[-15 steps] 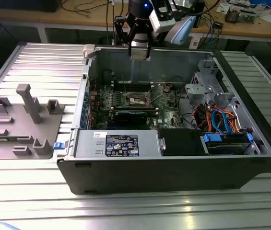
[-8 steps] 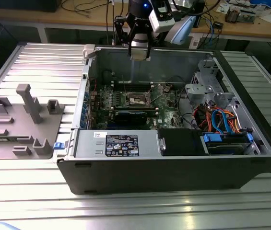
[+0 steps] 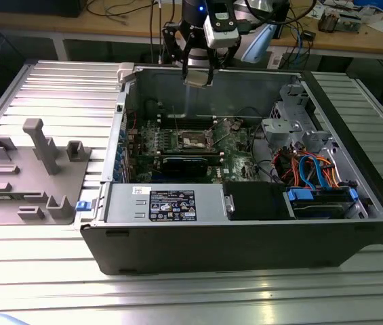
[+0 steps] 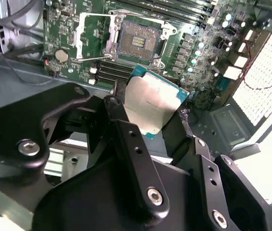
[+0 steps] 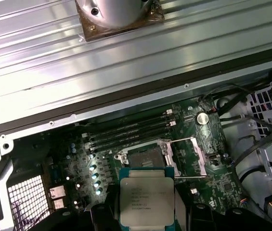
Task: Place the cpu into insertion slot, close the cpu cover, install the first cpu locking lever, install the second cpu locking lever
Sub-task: 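Place the cpu into insertion slot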
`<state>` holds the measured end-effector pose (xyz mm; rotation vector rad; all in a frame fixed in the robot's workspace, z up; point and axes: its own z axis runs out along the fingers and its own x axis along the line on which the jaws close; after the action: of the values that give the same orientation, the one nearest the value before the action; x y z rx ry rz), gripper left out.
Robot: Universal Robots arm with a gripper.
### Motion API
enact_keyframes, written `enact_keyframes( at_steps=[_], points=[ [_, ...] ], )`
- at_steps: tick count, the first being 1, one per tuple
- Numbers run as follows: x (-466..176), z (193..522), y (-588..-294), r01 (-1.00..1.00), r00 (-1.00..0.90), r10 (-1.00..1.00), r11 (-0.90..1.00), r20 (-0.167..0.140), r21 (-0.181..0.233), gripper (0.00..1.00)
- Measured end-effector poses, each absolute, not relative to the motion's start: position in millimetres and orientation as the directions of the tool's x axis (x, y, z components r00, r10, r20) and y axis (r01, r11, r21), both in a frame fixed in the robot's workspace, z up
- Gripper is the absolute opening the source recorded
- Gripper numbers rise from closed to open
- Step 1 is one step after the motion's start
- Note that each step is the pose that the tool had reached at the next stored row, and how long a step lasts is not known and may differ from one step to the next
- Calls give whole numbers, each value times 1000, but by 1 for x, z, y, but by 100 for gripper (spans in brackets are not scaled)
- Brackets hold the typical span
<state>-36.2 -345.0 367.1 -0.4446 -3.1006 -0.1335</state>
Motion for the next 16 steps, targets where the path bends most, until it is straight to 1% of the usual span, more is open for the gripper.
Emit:
enact_keyframes(
  at_steps=[13,16],
  points=[
    [-36,367,-345,293,-956,293,953,18,82,55],
    [-36,367,-345,341,-940,341,937,18,82,55]
  ],
)
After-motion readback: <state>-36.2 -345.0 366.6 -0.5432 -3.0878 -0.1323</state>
